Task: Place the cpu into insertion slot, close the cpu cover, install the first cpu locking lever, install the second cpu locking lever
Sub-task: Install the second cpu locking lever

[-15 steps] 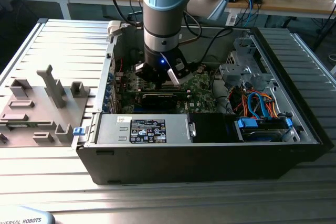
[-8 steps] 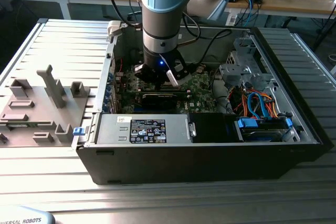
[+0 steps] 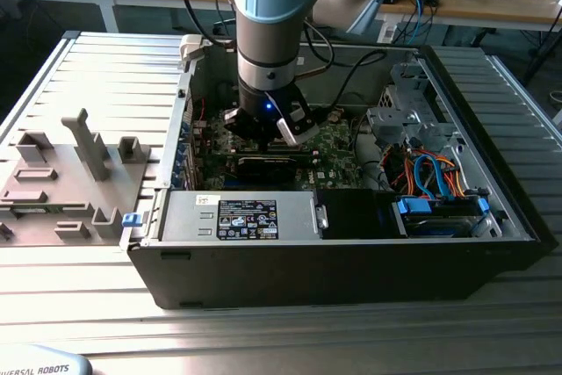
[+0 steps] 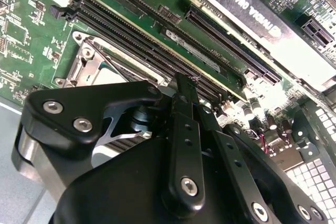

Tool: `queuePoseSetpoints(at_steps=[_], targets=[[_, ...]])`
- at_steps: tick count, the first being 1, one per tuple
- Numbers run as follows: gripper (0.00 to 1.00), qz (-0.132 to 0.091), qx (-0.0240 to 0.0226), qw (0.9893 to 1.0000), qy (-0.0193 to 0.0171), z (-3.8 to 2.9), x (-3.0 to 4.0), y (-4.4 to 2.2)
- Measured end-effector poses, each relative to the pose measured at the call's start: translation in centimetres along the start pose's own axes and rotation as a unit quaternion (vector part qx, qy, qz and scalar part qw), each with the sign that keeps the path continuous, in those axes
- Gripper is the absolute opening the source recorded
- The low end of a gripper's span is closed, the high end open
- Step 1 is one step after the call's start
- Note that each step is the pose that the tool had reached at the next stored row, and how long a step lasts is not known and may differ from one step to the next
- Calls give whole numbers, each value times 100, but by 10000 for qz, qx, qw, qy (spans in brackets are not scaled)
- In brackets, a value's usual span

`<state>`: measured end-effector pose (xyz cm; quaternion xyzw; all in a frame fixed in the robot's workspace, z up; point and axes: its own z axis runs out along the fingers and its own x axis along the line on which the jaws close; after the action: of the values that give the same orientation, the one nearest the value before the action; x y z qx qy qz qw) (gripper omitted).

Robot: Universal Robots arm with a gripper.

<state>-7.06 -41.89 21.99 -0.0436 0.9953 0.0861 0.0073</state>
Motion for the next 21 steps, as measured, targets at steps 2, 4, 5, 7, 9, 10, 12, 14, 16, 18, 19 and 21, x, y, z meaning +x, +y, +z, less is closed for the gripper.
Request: queuePoseSetpoints(at_steps=[2, 4, 5, 7, 9, 10, 12, 14, 16, 18, 19, 21], targets=[[11, -1, 0, 10000, -4, -14, 2, 2], [11, -1, 1, 10000, -12, -69, 6, 13], [11, -3, 1, 10000, -16, -101, 7, 18], [11, -5, 2, 10000, -23, -249, 6, 44], [11, -4, 2, 10000, -23, -331, 5, 58], [11, -4, 2, 10000, -24, -363, 4, 64], [11, -4, 0, 10000, -24, -449, 2, 79], [11, -4, -5, 10000, -24, -476, 0, 82], [11, 6, -11, 10000, 34, -463, -51, 76], [11, 16, -18, 10000, 88, -442, -132, 65], [11, 19, -21, 9999, 107, -434, -165, 61], [11, 26, -28, 9999, 152, -414, -229, 51]])
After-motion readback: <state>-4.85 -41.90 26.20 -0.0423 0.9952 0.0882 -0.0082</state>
